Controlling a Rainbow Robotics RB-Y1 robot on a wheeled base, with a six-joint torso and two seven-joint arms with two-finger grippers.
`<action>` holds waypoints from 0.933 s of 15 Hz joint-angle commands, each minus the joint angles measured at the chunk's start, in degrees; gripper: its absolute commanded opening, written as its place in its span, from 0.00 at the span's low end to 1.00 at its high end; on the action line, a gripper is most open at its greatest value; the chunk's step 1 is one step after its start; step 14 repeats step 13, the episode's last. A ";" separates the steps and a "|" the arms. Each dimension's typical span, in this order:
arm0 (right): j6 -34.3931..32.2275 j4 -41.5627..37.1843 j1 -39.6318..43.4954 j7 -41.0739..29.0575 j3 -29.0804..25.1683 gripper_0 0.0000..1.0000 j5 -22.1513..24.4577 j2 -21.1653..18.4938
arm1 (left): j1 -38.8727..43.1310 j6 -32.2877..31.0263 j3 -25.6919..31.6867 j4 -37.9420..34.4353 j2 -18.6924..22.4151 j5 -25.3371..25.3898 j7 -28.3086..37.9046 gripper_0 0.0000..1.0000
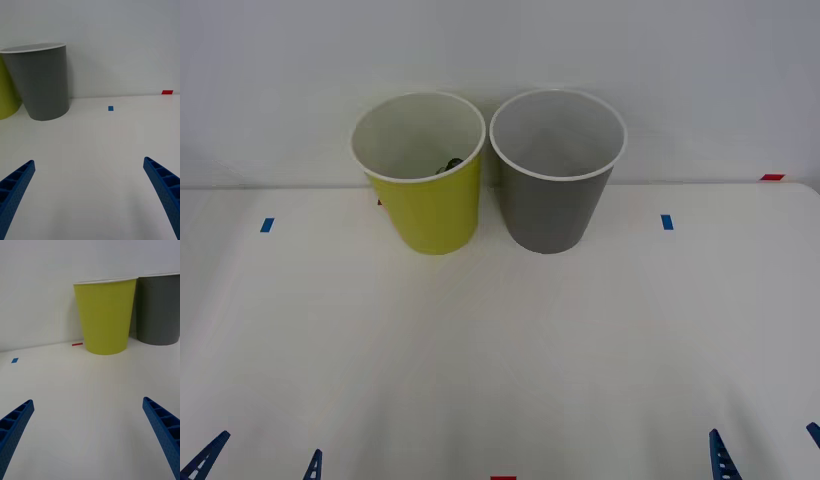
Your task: Put cans in the gray bin and PET bottles in the light green bin.
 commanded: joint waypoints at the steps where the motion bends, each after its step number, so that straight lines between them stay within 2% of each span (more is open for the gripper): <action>1: 0.01 0.00 0.00 0.00 0.01 1.00 0.00 0.00 | 0.00 0.00 0.00 0.00 0.00 0.00 0.00 1.00; 14: 0.01 0.00 0.00 0.00 0.01 1.00 0.00 0.00 | 0.00 0.00 0.00 0.00 0.00 0.00 0.00 1.00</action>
